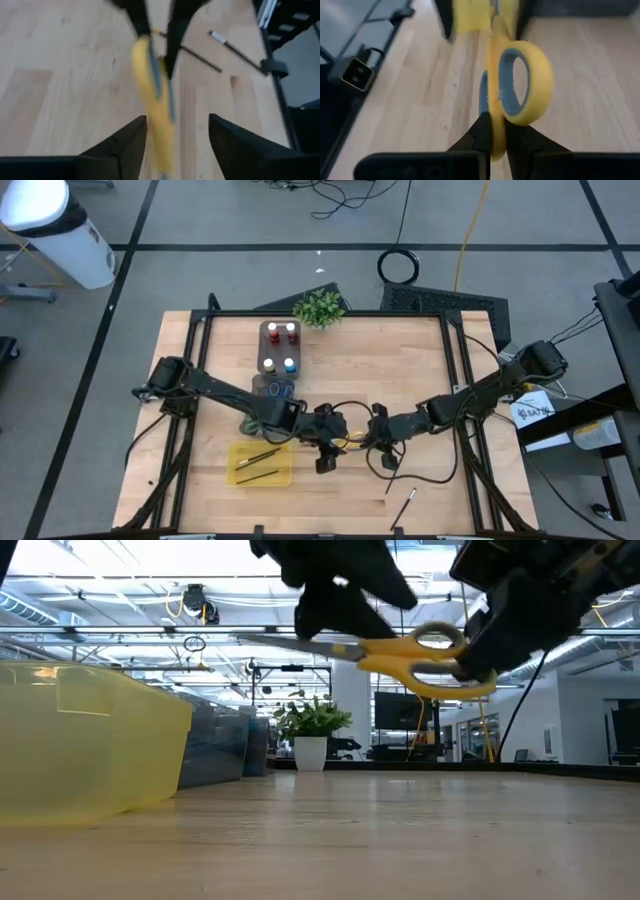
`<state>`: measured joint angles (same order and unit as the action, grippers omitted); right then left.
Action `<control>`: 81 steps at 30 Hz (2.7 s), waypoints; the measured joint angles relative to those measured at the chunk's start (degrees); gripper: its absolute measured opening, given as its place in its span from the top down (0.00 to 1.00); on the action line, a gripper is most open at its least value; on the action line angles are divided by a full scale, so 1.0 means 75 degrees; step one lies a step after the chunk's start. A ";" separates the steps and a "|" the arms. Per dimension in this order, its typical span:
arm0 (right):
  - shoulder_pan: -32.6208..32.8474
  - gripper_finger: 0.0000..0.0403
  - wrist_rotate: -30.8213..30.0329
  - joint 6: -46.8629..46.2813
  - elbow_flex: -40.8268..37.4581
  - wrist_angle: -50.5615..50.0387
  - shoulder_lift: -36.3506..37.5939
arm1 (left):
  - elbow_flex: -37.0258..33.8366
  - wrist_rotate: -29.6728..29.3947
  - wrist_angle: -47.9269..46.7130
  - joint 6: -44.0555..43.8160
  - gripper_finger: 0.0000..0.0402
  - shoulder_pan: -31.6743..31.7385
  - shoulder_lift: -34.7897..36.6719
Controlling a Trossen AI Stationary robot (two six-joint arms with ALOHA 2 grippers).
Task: Pick & Place Paint Supplies
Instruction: Put the yellow scissors into the bottom black bin
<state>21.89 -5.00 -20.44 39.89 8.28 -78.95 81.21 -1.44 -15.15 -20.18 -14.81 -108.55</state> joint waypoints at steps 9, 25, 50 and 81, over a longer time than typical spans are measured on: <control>0.0154 0.95 -0.0175 0.0250 0.0185 0.0051 0.0014 | -0.0015 0.0046 -0.0533 -0.0160 0.40 0.0147 -0.0081; 0.0140 0.75 -0.0138 0.0486 0.0190 0.0928 0.0023 | -0.0009 -0.0040 -0.1118 -0.0191 0.93 -0.0279 0.0128; -0.0057 0.59 -0.0128 0.0649 0.0188 0.1095 0.0026 | -0.7021 -0.6375 0.3636 -0.5251 0.93 -0.1300 0.4679; -0.0076 0.59 -0.0121 0.0724 0.0185 0.1506 0.0026 | -0.8145 -0.4569 0.5241 -0.3645 0.33 -0.0428 0.5374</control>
<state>21.32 -5.90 -15.01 41.28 19.58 -78.76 20.12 -35.71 24.16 -47.52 -18.02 -68.25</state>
